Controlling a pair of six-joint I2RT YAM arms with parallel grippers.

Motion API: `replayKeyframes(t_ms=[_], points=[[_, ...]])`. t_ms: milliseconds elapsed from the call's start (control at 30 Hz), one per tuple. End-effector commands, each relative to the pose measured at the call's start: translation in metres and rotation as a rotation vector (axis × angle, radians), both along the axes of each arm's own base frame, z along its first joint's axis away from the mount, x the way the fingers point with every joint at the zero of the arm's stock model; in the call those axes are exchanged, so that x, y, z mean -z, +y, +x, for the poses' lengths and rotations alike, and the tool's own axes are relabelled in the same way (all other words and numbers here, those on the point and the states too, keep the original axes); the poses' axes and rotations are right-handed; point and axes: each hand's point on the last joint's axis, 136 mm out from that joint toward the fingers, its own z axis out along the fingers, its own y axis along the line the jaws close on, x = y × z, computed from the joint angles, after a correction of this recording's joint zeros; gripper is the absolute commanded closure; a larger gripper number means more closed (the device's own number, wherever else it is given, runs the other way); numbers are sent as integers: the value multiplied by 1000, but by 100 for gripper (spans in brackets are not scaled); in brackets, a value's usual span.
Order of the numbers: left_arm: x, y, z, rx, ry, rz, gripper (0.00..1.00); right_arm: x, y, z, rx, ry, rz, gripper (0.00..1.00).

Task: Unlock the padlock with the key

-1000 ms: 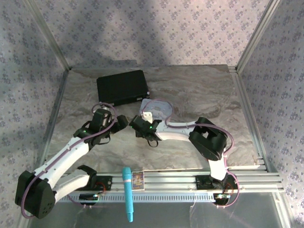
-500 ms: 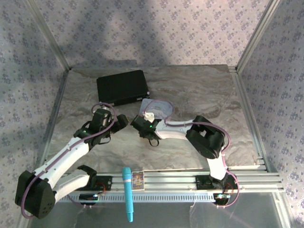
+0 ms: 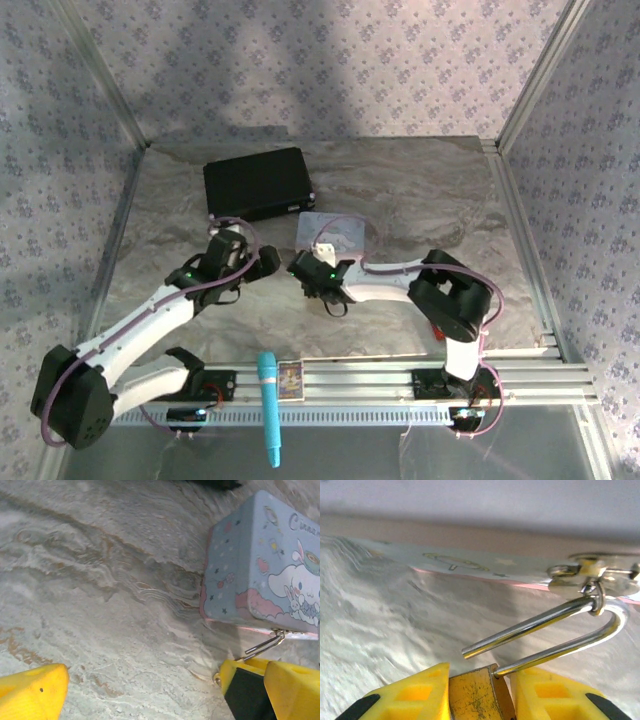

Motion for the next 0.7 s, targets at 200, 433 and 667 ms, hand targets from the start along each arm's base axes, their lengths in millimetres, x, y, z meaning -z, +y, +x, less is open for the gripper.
replayKeyframes(t_ms=[200,433,667], points=[[-49,-56,36,405,-246,392,0,9,-43,-31,-70,54,100,68],[-29,-129,28,820,-325,457,16,17,-60,-34,-89,60,222,68],[-8,-155,16,964,-370,556,17,22,-72,-28,-47,38,191,68]])
